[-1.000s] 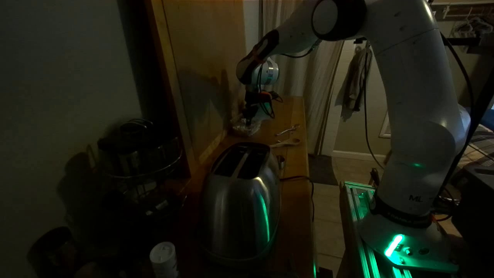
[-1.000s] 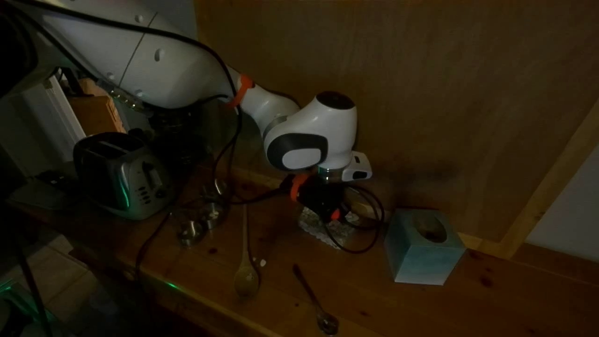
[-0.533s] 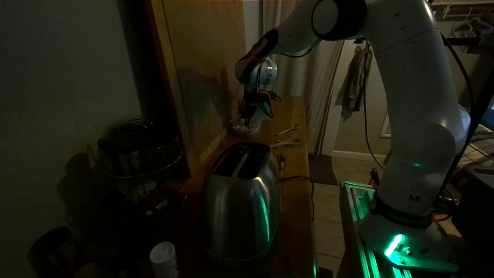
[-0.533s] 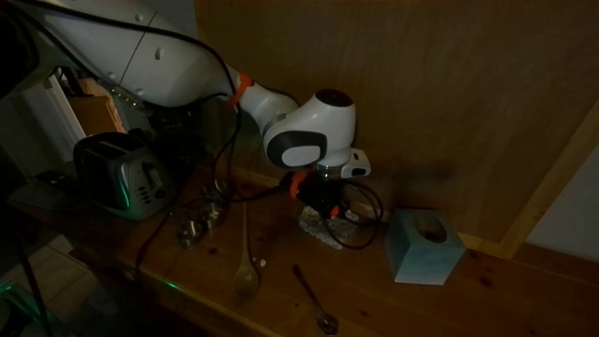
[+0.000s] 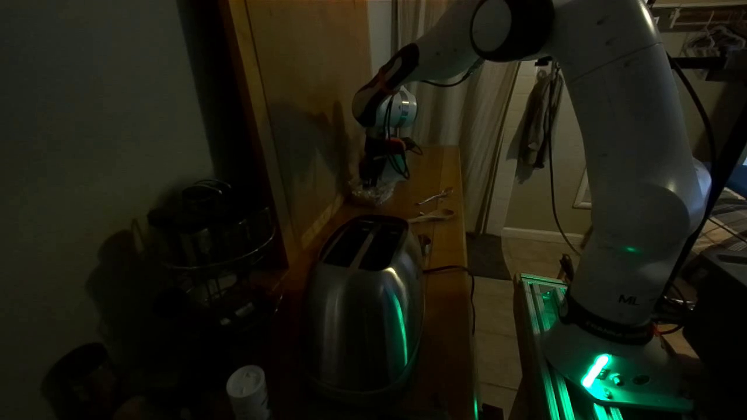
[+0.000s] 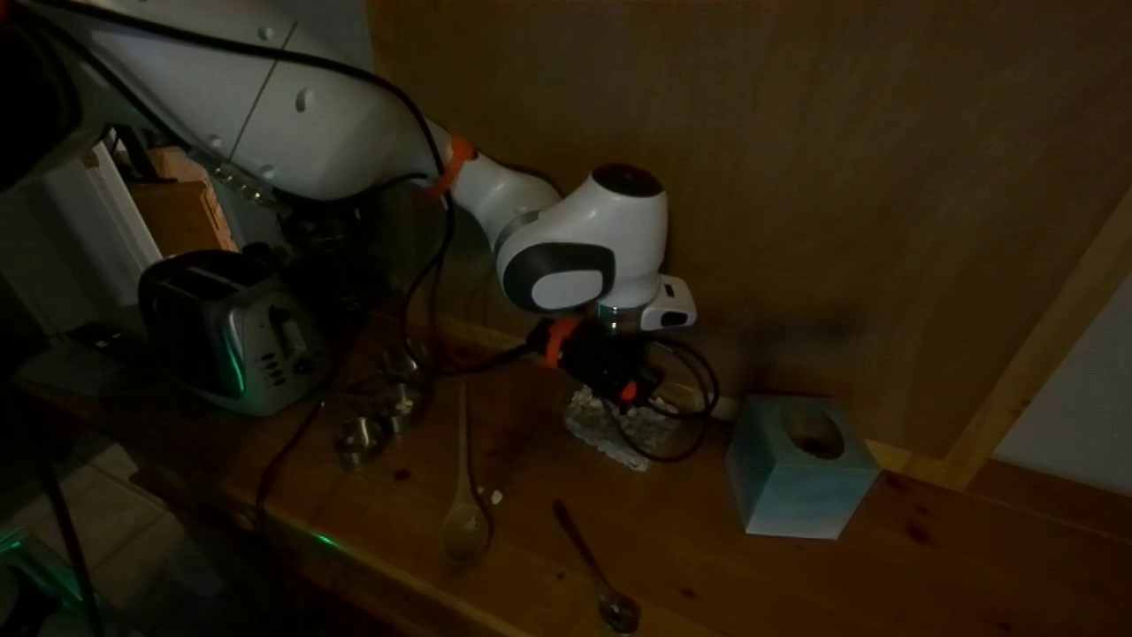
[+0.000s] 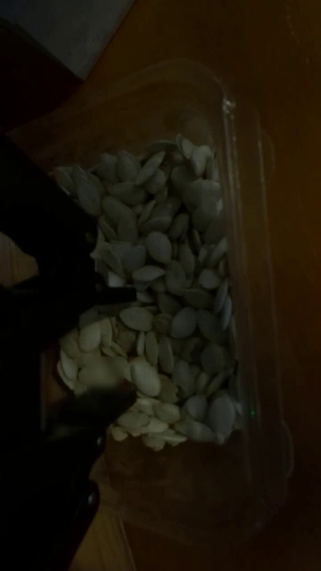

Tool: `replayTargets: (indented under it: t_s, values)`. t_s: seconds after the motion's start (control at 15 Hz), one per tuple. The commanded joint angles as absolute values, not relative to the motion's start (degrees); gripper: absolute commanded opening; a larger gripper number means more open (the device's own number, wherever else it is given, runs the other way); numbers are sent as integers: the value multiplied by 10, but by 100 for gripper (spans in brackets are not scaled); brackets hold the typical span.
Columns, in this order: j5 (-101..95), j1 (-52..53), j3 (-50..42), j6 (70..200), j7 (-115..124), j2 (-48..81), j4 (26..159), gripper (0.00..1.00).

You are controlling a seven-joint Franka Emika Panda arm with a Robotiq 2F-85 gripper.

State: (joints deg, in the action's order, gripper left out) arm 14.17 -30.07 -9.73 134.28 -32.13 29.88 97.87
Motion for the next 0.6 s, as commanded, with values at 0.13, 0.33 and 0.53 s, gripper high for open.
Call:
replayTargets:
  t_s: [0.13,0.33,0.53]
  values:
    - [134,-303,-93,1347,-303,314,961,30]
    - [132,-304,-94,1346,-303,314,961,8]
    - [130,-304,-96,1344,-301,314,961,0]
